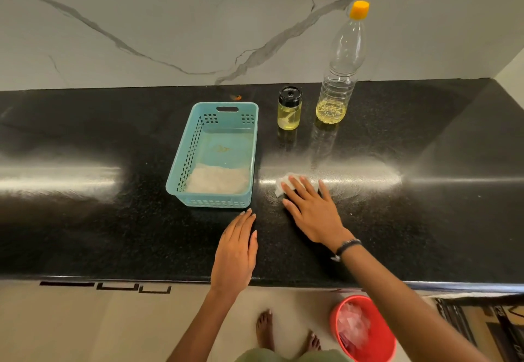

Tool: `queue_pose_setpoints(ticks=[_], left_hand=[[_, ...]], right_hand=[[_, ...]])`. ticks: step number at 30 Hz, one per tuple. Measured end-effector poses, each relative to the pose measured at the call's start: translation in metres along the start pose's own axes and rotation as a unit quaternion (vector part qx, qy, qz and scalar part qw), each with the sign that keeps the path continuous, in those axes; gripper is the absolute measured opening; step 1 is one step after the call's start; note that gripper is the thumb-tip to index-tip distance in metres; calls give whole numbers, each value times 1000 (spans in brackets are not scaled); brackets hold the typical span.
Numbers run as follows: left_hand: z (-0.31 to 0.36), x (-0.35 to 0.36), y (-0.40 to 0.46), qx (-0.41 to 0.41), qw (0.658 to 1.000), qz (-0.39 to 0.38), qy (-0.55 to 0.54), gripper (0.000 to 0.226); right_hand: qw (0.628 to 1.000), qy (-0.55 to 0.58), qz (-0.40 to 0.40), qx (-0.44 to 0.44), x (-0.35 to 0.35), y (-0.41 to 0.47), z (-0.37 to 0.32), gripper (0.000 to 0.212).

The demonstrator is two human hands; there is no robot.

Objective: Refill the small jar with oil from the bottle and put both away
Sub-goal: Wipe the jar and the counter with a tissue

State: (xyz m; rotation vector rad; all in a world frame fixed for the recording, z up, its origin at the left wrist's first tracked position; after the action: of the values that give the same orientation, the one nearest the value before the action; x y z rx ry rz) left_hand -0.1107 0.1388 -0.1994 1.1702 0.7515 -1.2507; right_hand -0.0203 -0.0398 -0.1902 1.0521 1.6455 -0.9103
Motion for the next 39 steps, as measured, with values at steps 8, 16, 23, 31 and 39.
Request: queue_pose_setpoints(ticks=[8,16,23,31,39], left_hand=[[1,1,1,14,1000,5,-5,43],[0,-2,-1,18,1000,9,-19,41],[1,-2,1,23,999,10,-19,41],[0,0,-1,29,999,10,-28,41],[1,-1,-2,28,999,17,-24,42]], right_hand=[[997,27,9,-65,21,-16,-49,61],[999,-14,26,39,-3,-53,32,62],[998,39,19,50,2,-17,1,72],[999,-4,39,36,-2,-97,53,68],[993,47,21,106,-11,-33,48,56]])
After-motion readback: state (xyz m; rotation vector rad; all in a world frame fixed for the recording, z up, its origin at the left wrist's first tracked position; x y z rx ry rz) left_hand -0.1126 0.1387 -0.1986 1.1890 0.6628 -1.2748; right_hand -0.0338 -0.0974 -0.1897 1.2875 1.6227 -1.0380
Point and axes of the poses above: each hand's wrist, its own y-axis towards the middle knuckle, its own x-axis out of the palm, z = x × y, the point moved 4 cm from there along y, towards the middle knuckle, and after that the axes turned 7 degrees about y, right-handed, at the moved point
